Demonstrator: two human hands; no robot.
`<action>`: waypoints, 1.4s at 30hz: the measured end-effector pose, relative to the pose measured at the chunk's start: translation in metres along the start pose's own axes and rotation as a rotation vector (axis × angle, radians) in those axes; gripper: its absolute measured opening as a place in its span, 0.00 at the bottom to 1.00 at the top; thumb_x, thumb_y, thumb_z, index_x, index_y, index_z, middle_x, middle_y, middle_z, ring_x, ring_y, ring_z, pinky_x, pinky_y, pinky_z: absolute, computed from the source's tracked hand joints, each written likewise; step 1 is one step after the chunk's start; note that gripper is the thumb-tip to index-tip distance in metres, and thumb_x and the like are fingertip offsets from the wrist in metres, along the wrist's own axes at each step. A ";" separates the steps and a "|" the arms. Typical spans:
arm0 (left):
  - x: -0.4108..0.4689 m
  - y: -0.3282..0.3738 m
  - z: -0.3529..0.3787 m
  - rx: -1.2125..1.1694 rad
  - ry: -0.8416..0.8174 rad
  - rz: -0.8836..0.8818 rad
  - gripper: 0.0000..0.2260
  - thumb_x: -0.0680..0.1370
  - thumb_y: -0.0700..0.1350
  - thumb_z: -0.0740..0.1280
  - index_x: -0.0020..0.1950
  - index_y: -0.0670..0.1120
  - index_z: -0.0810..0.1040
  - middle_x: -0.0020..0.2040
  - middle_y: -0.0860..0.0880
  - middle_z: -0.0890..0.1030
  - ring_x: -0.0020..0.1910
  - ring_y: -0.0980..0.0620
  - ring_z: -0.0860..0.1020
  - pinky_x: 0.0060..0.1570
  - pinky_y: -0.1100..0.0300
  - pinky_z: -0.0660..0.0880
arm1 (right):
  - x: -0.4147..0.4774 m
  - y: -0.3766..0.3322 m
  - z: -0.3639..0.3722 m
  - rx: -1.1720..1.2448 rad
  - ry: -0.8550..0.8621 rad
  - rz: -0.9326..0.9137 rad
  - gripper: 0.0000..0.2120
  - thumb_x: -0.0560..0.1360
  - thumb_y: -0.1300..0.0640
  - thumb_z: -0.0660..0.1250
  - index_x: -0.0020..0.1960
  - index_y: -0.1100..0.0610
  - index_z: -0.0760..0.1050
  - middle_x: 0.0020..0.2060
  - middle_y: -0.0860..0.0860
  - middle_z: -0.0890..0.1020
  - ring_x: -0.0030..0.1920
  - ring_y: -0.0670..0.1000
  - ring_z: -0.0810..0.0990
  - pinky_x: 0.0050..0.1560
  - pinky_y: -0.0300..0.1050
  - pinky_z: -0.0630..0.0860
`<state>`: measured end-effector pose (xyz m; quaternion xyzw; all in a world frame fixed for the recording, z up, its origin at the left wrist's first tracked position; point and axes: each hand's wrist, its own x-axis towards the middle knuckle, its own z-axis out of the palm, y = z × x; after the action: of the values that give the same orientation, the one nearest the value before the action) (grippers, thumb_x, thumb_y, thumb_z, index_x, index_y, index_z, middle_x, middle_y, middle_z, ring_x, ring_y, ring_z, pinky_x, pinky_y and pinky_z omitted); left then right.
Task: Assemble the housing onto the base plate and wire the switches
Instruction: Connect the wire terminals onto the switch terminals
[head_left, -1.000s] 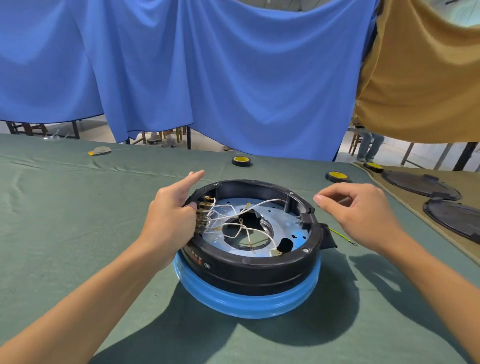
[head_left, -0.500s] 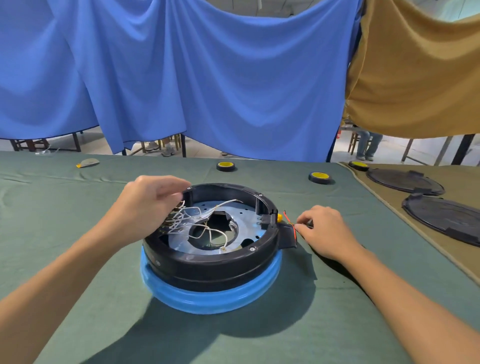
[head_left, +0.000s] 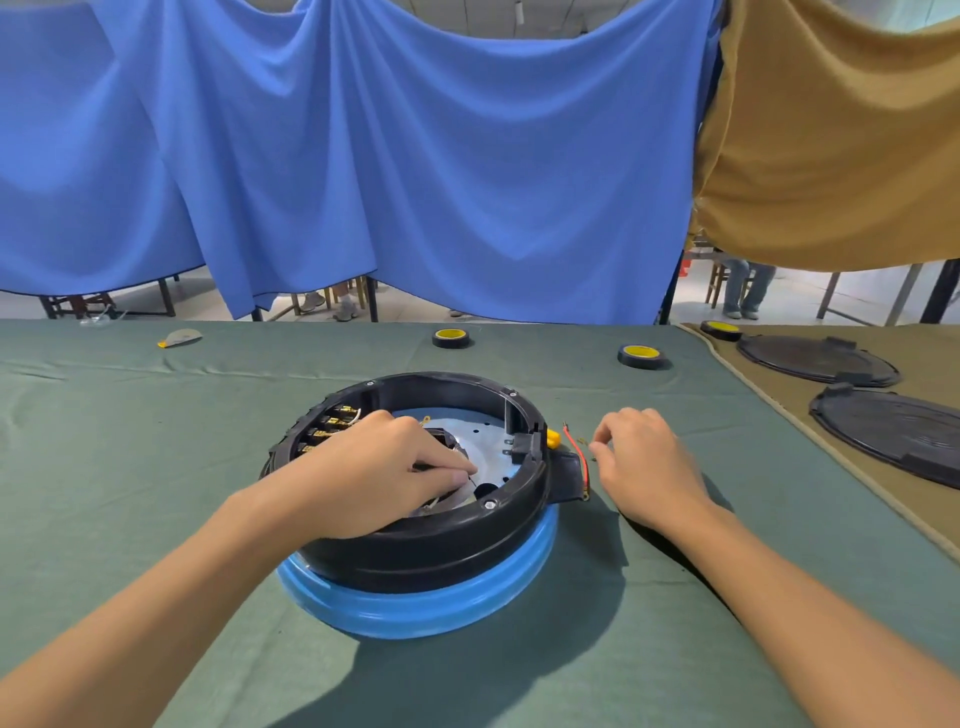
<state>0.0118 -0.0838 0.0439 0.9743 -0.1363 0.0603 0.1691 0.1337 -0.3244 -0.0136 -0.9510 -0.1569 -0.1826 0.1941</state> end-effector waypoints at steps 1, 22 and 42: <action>0.000 0.000 0.001 -0.012 -0.012 -0.020 0.11 0.81 0.49 0.62 0.49 0.48 0.83 0.31 0.55 0.76 0.29 0.58 0.66 0.36 0.65 0.70 | 0.000 -0.001 0.000 0.022 0.024 0.002 0.06 0.80 0.55 0.60 0.43 0.51 0.70 0.48 0.50 0.79 0.51 0.52 0.71 0.46 0.48 0.70; -0.006 0.009 -0.010 -0.011 0.413 0.024 0.10 0.79 0.49 0.67 0.58 0.56 0.84 0.51 0.59 0.85 0.50 0.60 0.80 0.47 0.74 0.71 | -0.027 -0.067 -0.043 1.282 -0.174 -0.013 0.04 0.76 0.66 0.67 0.48 0.59 0.79 0.38 0.53 0.86 0.35 0.44 0.79 0.36 0.33 0.73; 0.016 0.030 -0.035 -0.976 0.835 0.153 0.05 0.70 0.38 0.77 0.42 0.38 0.85 0.40 0.40 0.85 0.39 0.45 0.83 0.44 0.60 0.77 | -0.039 -0.088 -0.046 1.074 0.177 -0.026 0.07 0.78 0.52 0.66 0.44 0.50 0.79 0.38 0.45 0.85 0.41 0.39 0.81 0.46 0.37 0.75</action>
<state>0.0162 -0.1029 0.0890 0.6675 -0.1400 0.3773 0.6265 0.0533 -0.2762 0.0373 -0.6970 -0.2228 -0.1587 0.6629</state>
